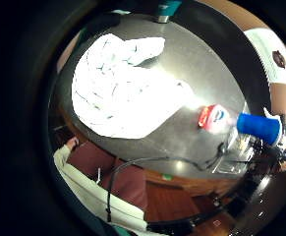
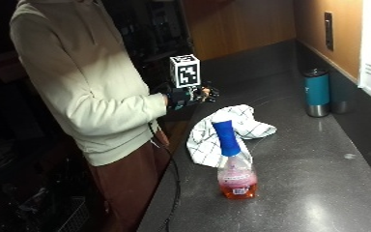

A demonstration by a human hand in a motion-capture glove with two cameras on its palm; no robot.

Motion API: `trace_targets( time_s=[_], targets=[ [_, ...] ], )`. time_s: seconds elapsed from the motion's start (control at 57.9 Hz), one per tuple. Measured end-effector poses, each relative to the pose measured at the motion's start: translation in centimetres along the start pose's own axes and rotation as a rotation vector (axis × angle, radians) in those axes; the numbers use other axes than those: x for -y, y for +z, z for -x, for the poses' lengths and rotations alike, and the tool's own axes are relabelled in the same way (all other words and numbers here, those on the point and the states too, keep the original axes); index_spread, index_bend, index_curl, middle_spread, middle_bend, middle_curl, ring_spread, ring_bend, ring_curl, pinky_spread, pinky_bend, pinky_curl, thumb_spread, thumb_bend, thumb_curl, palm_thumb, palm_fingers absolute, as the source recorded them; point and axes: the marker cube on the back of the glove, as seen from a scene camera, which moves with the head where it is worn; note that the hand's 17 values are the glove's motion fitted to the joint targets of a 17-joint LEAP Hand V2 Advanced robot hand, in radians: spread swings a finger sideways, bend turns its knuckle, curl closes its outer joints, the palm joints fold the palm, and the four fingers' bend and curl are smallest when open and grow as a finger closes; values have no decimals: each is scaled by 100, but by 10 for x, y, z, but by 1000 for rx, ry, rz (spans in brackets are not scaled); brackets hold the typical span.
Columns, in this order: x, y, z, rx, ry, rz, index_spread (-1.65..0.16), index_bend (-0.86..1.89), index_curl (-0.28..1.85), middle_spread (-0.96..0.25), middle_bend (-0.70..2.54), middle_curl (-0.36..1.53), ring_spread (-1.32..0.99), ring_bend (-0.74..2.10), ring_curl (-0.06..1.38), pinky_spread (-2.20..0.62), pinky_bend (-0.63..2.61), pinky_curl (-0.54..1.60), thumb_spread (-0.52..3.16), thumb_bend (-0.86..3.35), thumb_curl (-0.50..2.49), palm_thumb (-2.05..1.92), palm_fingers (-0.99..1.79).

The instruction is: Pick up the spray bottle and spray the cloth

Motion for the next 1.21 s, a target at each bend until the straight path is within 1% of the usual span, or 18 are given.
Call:
trace_targets(
  time_s=[0.104,0.259,0.639,0.725,0.794,0.932,1.036,1.209],
  targets=[
    [-3,-2,-2,4,-6,-2,-27,19,13,1,21,10,4,21,7,14,38,15,62,29,18,57,26],
    [-11,-8,-10,1,-7,-23,-34,17,19,1,21,17,6,20,12,18,37,20,83,22,26,62,25],
    [-29,-9,-25,13,20,-59,-37,16,26,0,20,26,6,20,18,20,34,27,95,6,38,72,26],
    [-35,-11,-30,20,34,-84,-37,16,27,0,20,27,6,20,19,20,33,28,96,3,40,74,26],
    [-42,-13,-32,23,18,-110,-37,16,27,0,20,28,6,20,20,20,32,29,96,1,41,76,27],
    [-58,-18,-42,28,39,-216,-37,15,28,-1,20,30,4,24,22,20,31,30,96,-1,44,81,32],
    [-72,-23,-56,58,98,-334,-37,13,27,-3,22,31,1,29,25,19,29,30,95,-2,45,84,38],
    [-96,-24,-88,145,177,-486,-35,13,26,-6,25,34,-2,33,28,17,27,31,95,-2,47,85,46]
  ],
)
